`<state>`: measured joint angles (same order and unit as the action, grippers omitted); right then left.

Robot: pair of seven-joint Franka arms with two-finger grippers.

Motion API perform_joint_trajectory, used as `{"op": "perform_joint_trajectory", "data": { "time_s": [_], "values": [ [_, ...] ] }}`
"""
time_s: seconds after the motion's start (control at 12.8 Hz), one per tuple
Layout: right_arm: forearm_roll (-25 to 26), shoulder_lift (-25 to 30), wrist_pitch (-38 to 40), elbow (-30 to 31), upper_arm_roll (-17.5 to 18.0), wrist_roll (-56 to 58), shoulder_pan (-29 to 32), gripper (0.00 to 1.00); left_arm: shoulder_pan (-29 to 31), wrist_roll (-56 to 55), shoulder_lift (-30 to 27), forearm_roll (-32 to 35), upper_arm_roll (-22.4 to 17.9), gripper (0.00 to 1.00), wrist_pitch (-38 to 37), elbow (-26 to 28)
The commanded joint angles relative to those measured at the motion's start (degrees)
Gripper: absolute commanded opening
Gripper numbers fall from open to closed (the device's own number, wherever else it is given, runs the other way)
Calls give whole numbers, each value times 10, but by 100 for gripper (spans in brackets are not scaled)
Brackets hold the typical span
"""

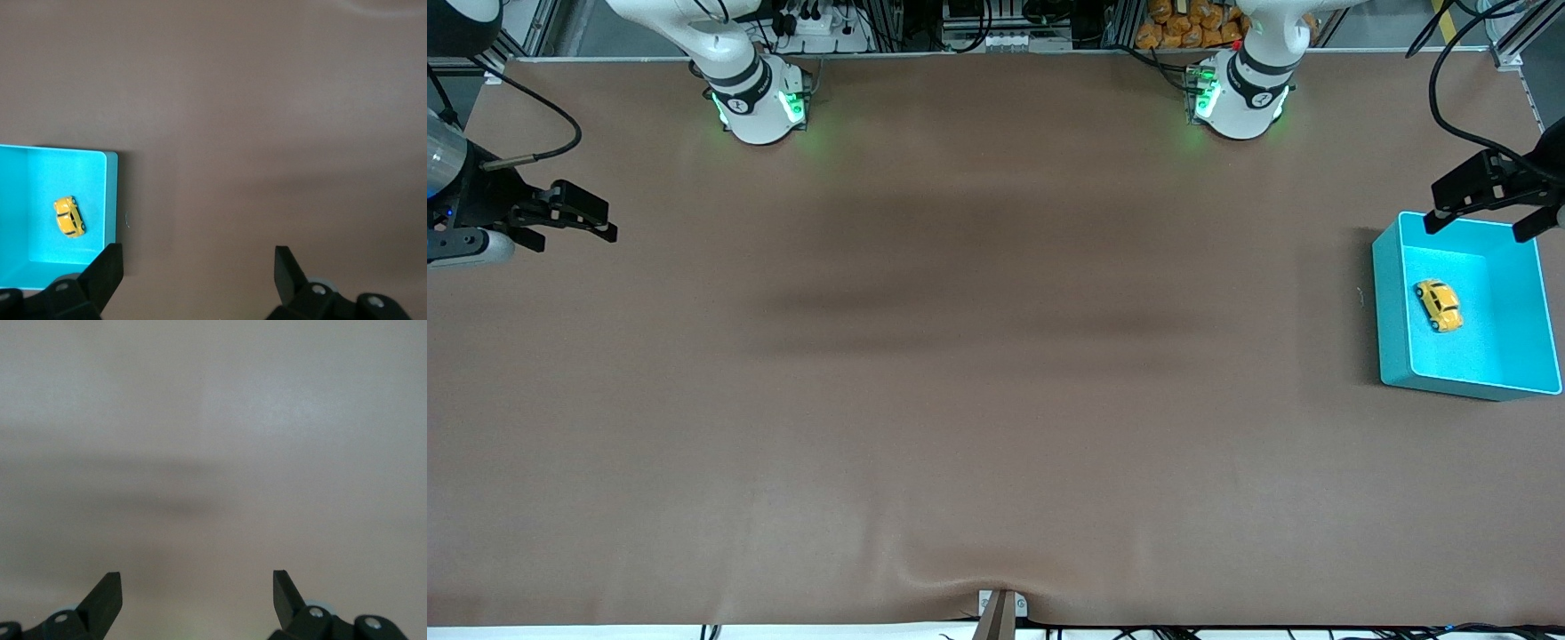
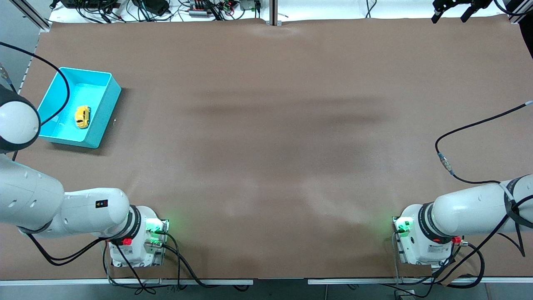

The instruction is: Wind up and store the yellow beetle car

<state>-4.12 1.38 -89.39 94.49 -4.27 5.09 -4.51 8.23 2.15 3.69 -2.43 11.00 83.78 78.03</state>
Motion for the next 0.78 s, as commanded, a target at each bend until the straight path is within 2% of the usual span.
{"op": "perform_joint_trajectory", "data": {
  "time_s": [0.0,0.23,0.7],
  "values": [
    [4,2,-4,3,-6,-10,-11,100,-16,-1,-5,-12,-6,100,-20,5],
    [4,2,-3,3,-6,-10,-11,100,-37,-1,-3,18,-6,100,-21,12],
    [4,2,-11,9,-6,-10,-11,100,-38,8,-1,51,-7,100,-20,34]
  ]
}}
